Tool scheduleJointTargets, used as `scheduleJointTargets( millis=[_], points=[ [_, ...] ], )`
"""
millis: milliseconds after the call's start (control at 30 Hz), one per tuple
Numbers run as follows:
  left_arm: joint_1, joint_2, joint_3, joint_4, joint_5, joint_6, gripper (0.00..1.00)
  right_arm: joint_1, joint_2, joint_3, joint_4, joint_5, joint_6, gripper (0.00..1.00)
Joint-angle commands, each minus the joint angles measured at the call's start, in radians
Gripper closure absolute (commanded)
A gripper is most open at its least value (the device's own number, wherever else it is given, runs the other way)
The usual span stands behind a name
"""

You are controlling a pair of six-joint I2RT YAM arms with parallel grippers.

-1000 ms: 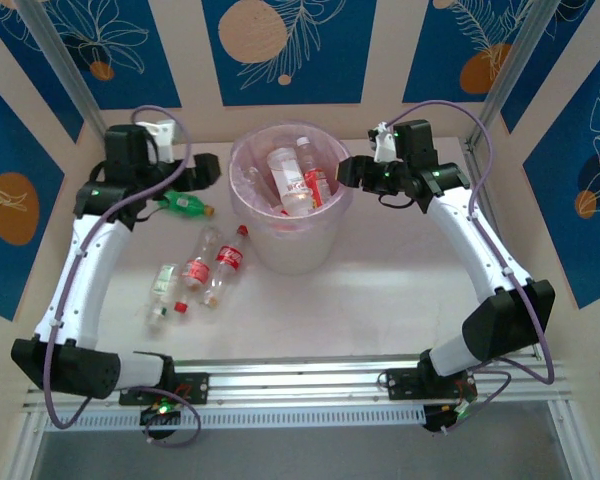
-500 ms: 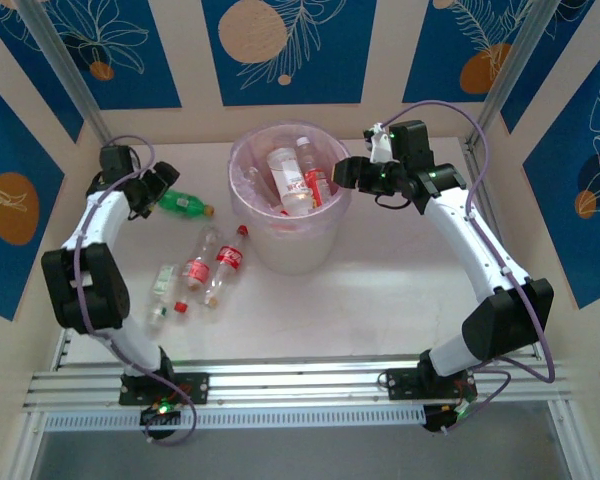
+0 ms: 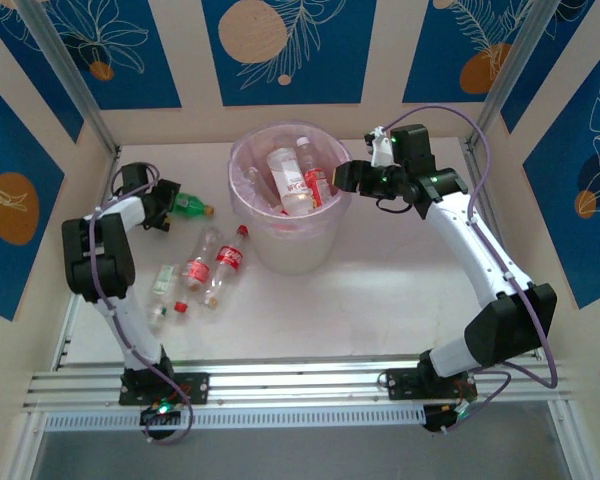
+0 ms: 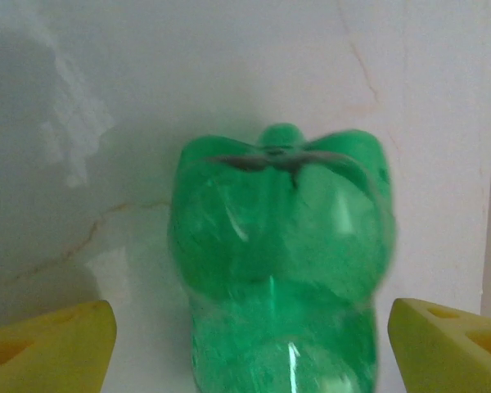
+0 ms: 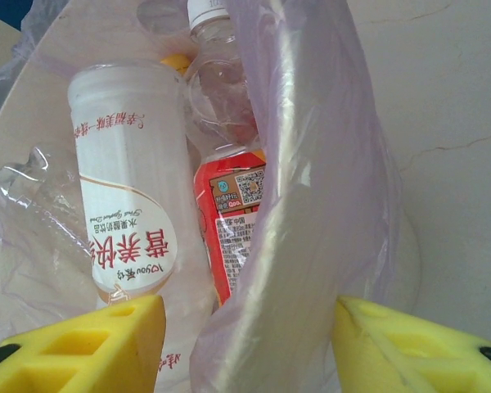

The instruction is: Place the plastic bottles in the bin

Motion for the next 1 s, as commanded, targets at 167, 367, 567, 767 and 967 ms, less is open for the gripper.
scheduleJointTargets(
  millis=[167,367,567,767,967],
  points=[
    [-0.021,0.087,0.018,0.060,-0.001,-0.046,0.22,-0.012,-0.029,-0.019,-0.021,0.000,-0.019,0.44],
    [-0.021,0.093,-0.008,0.085,-0.004,-0.060,0.36,-0.013,-0.030,-0.017,-0.029,0.007,-0.019,0.44],
    [-0.021,0.061,0.000,0.072,0.019,-0.028,0.39,-0.010,-0.035,-0.020,-0.029,0.006,-0.012,0.44],
    [-0.020,-0.092,0.023,0.026,0.023,0.063,0.40,-0.005,-0.049,-0.019,-0.032,0.008,-0.005,0.44],
    [-0.019,-0.294,0.073,-0.067,0.027,0.209,0.39,-0.001,-0.066,-0.030,-0.038,0.038,0.001,0.44]
  ],
)
